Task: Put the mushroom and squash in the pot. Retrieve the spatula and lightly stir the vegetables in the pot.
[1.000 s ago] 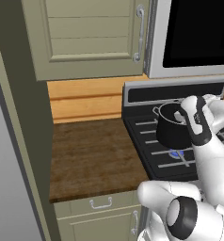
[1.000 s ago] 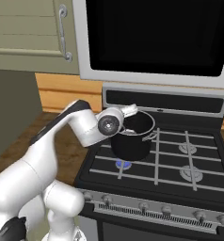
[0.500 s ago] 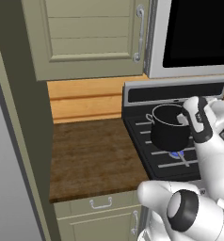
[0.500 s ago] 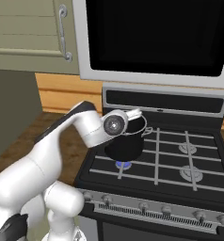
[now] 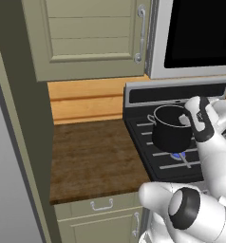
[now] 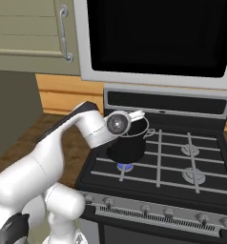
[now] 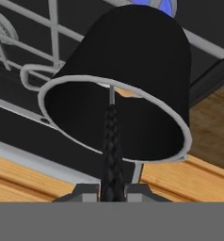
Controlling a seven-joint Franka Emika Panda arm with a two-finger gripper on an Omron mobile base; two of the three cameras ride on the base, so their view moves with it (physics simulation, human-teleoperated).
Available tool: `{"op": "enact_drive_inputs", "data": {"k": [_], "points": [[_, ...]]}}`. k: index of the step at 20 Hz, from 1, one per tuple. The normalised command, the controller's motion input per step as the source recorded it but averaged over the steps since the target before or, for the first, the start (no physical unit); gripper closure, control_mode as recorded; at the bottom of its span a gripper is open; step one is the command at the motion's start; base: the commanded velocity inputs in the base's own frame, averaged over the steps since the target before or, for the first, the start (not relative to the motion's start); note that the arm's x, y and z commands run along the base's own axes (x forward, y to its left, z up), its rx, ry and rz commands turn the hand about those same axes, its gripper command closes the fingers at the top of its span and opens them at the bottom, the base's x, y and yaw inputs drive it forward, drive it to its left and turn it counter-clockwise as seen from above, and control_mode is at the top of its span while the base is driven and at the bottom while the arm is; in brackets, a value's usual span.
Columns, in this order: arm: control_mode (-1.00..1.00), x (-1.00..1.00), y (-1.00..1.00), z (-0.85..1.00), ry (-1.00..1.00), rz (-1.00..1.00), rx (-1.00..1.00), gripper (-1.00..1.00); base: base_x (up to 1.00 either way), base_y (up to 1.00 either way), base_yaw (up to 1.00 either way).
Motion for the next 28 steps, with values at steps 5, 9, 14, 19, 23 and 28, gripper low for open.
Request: {"op": "enact_drive_inputs", "data": {"k": [5, 9, 14, 19, 23, 28], "points": [[-1.00, -0.08, -0.02, -0.12, 0.08, 0.00, 0.00, 1.00, 0.00, 0.00, 0.00], [-1.00, -0.20, -0.08, 0.00, 0.05, 0.00, 0.00, 1.00, 0.00, 0.00, 0.00], [-1.00, -0.01, -0.04, 0.00, 0.03, 0.00, 0.00, 1.00, 0.00, 0.00, 0.00], [-1.00, 0.00, 0.00, 0.00, 0.01, 0.00, 0.00, 1.00, 0.00, 0.00, 0.00], [-1.00, -0.40, -0.01, 0.02, 0.02, 0.00, 0.00, 1.00, 0.00, 0.00, 0.00], [-1.00, -0.62, -0.03, 0.15, 0.01, 0.00, 0.00, 1.00, 0.00, 0.00, 0.00]]}}
